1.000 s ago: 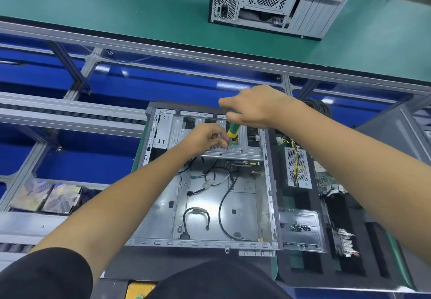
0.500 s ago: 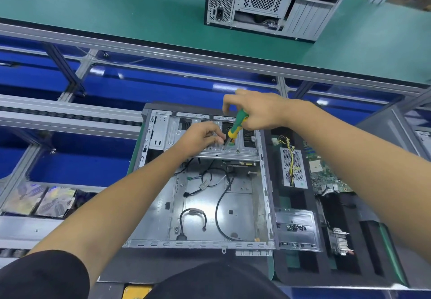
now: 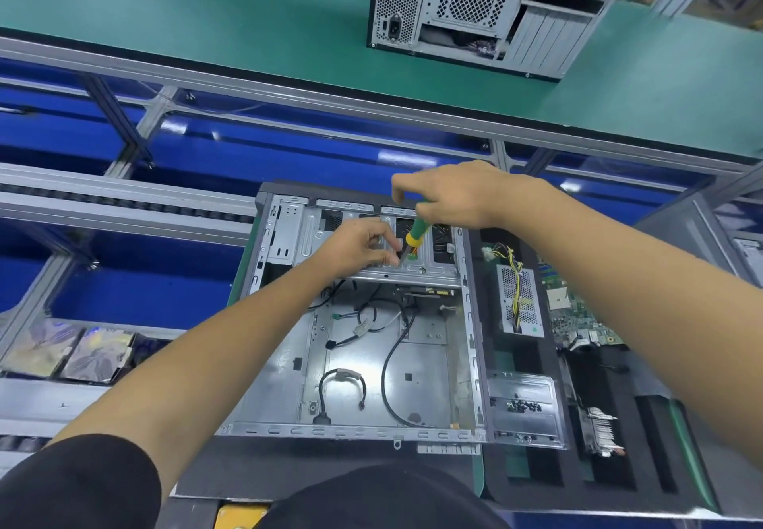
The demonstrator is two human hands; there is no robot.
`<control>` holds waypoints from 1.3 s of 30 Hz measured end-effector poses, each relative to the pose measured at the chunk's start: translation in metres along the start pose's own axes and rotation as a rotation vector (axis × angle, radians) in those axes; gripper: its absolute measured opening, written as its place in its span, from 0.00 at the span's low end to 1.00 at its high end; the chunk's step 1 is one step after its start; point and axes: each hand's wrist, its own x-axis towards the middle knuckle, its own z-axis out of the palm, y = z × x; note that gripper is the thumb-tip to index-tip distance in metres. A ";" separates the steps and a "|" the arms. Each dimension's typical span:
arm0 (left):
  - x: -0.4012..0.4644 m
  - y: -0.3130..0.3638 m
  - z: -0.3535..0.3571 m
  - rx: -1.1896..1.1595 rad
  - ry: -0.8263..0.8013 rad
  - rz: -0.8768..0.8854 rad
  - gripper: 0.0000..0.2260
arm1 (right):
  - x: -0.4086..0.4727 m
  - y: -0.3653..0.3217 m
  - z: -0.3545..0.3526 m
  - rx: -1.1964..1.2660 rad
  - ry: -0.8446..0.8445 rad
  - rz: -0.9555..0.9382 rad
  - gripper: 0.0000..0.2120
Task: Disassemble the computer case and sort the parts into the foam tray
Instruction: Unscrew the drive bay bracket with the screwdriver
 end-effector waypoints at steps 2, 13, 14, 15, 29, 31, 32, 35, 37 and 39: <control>0.000 0.000 -0.001 0.015 -0.003 0.007 0.14 | 0.000 0.001 0.000 0.063 -0.031 -0.008 0.18; -0.003 0.007 -0.003 0.143 -0.055 0.031 0.17 | 0.001 0.000 0.000 0.092 -0.034 -0.066 0.25; -0.003 0.007 -0.003 0.141 -0.052 0.033 0.17 | 0.001 0.000 0.000 0.144 -0.054 -0.050 0.23; -0.004 0.008 -0.002 0.147 -0.050 0.039 0.17 | 0.001 -0.001 0.001 0.141 -0.058 -0.018 0.20; -0.005 0.010 -0.002 0.265 -0.033 0.084 0.15 | 0.007 -0.002 0.000 -0.038 0.036 -0.022 0.10; -0.005 0.010 -0.003 0.265 -0.031 0.095 0.15 | 0.006 -0.004 0.000 0.030 0.003 -0.045 0.16; -0.004 0.010 -0.003 0.266 -0.034 0.097 0.15 | 0.005 -0.005 0.000 0.021 0.007 -0.040 0.15; -0.005 0.009 -0.003 0.243 -0.038 0.093 0.14 | 0.007 -0.004 -0.001 -0.122 0.055 0.010 0.10; -0.004 0.009 -0.002 0.238 -0.042 0.093 0.14 | 0.007 -0.004 -0.001 -0.145 0.059 -0.017 0.09; -0.003 0.008 -0.002 0.254 -0.046 0.090 0.15 | 0.006 -0.005 -0.002 -0.069 0.017 -0.047 0.16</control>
